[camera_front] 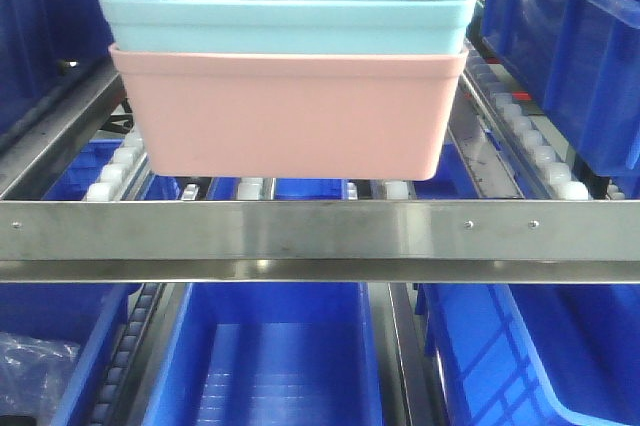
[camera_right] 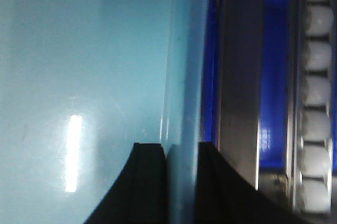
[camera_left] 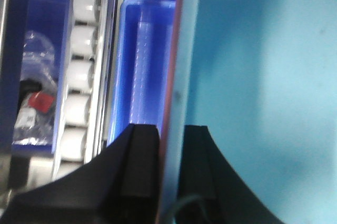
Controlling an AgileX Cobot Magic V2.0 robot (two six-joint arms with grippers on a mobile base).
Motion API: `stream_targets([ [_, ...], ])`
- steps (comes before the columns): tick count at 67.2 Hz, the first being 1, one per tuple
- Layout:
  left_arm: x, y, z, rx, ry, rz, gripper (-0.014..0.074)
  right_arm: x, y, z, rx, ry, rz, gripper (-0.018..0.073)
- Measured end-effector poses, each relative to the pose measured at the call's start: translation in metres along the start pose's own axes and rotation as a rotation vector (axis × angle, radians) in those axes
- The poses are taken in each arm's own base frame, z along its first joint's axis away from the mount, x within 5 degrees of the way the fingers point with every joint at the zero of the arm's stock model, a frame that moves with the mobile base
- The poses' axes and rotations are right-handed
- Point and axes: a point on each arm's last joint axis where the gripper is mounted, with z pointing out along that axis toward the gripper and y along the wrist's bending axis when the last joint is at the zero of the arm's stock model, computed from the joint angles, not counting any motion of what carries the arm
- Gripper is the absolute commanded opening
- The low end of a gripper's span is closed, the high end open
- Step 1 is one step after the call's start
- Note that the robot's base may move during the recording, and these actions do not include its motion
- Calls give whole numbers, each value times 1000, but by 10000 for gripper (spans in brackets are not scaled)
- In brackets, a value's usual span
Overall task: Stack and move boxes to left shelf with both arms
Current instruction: 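Raise the stacked bins with both grippers over the rack's front rail, then lower the bins onto the rollers and open both grippers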
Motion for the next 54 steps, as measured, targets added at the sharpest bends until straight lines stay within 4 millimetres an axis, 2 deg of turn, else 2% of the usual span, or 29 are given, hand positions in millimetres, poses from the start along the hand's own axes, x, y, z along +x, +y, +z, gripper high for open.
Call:
stream_targets([
  [21,-4,-5,30,54,-74,3,-3,-10,-15,28,11,-71,-1,57],
  [34,1,-6,49,46,-60,12,-3,-7,-17,46,13,-71,-10,55],
  [50,4,-6,56,39,-48,17,5,-5,-17,52,17,-60,-12,62],
  [54,3,-6,56,39,-55,21,40,-5,-17,52,16,-60,-12,92],
])
